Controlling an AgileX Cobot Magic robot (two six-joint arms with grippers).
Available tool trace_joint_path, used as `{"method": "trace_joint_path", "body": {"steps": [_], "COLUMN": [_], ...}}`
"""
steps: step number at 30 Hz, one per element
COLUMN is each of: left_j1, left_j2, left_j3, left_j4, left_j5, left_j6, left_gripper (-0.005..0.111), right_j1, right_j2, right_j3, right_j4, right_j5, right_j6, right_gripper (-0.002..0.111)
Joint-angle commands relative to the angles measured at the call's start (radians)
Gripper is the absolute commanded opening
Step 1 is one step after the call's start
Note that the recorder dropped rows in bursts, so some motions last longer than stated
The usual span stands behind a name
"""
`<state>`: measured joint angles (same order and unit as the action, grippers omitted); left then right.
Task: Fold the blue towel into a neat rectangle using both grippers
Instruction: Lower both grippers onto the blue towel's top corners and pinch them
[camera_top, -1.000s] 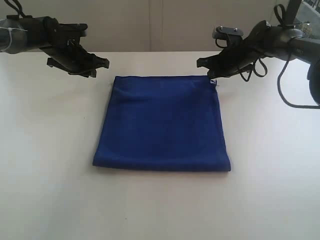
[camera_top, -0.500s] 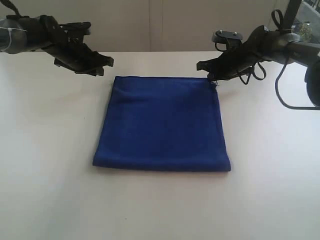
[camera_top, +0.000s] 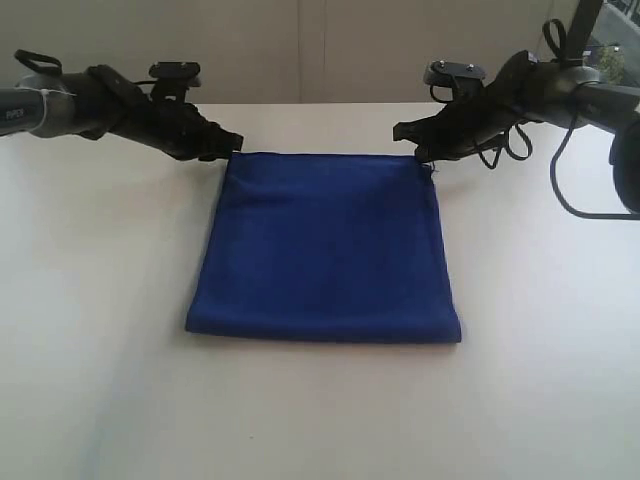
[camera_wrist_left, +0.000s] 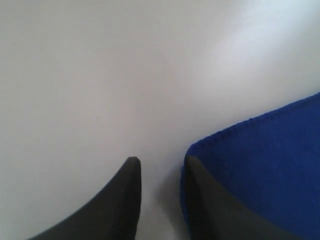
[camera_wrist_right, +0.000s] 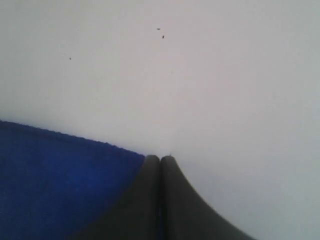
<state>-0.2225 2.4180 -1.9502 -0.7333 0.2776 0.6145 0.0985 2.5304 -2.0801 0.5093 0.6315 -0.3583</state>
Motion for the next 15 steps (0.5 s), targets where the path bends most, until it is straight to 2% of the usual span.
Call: {"method": "trace_joint_path", "body": {"steps": [1,5,15], "left_j1": [0.000,-0.007,-0.011], "left_j2": [0.000,0.002,0.003], "left_j3": [-0.005,-0.005,-0.005], "left_j4": [-0.114,-0.235,-0.237], "left_j5": [0.004,0.004,-0.022], "left_j6": [0.096,0.229,0.256], "left_gripper": [0.038,0.038,0.038], "right_j1": [-0.008,-0.008,-0.008], "right_j2": [-0.005,-0.005,-0.005], "right_j3": [-0.003,-0.003,-0.003], "right_j4": [-0.010,-0.010,-0.008], "right_j5": [-0.009,-0.009,-0.009], "right_j6": [0.000,0.000,0.000], "right_gripper": [0.000,0.000,0.000]}}
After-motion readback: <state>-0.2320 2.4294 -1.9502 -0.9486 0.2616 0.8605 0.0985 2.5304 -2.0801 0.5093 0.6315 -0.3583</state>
